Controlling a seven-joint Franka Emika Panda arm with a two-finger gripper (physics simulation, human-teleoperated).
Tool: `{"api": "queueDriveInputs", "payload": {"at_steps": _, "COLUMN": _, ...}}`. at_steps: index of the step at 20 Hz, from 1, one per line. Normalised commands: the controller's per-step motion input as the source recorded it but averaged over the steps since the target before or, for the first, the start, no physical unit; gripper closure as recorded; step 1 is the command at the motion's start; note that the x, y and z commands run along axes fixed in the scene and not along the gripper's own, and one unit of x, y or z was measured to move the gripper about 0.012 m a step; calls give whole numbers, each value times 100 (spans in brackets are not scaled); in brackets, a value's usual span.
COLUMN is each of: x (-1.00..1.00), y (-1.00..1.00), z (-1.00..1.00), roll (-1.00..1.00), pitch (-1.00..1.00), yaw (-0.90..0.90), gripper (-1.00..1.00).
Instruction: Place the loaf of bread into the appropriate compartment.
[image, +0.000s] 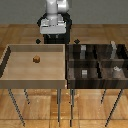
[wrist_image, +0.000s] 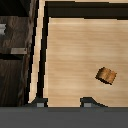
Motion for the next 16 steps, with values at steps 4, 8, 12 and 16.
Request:
{"api": "queueDriveInputs", "payload": {"at_steps": 4, "x": 0, "y": 0, "z": 0, "roll": 0, "pitch": 0, "yaw": 0, "gripper": -100}}
{"api": "queueDriveInputs", "payload": {"at_steps": 8, "x": 0, "y": -50, "z": 0, "roll": 0, "pitch": 0, "yaw": 0, "gripper": -100}}
{"api": "queueDriveInputs", "payload": {"at_steps": 12, "x": 0, "y": -100, "z": 0, "roll": 0, "pitch": 0, "yaw": 0, "gripper": -100}}
{"api": "queueDriveInputs", "payload": {"at_steps": 16, "x": 0, "y": -100, "z": 0, "roll": 0, "pitch": 0, "yaw": 0, "gripper": -100}}
